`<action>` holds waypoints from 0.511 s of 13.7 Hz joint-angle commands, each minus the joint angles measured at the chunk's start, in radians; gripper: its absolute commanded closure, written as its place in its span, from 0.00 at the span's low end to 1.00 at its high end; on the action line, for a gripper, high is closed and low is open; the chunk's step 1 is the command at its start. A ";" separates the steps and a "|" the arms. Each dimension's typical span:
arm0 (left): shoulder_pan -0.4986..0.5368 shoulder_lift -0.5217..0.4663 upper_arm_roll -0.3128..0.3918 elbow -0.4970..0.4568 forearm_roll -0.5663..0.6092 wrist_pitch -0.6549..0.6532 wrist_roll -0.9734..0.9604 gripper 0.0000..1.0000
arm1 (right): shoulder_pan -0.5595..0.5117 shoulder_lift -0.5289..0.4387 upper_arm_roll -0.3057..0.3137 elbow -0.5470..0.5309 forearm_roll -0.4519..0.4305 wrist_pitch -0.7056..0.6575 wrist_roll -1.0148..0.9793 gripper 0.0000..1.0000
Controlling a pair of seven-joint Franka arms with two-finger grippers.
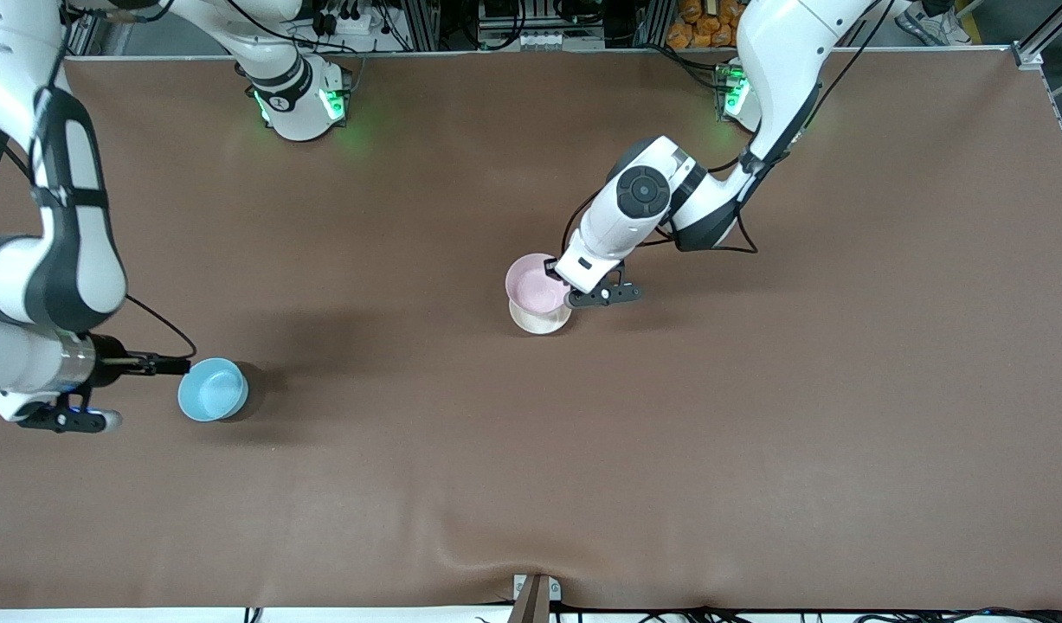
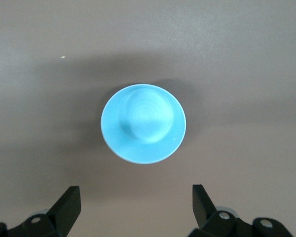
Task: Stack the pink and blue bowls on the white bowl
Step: 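Place the pink bowl into the white bowl while the right gripper reaches the blue bowl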
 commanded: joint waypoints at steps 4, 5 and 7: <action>0.003 0.041 0.009 0.037 0.030 0.014 -0.005 1.00 | -0.042 0.018 0.004 -0.221 -0.017 0.359 -0.004 0.00; 0.000 0.042 0.009 0.037 0.030 0.014 -0.005 1.00 | -0.044 0.019 0.004 -0.259 -0.017 0.433 -0.006 0.00; -0.003 0.058 0.009 0.050 0.030 0.014 -0.006 1.00 | -0.047 0.027 0.004 -0.290 -0.017 0.492 -0.007 0.00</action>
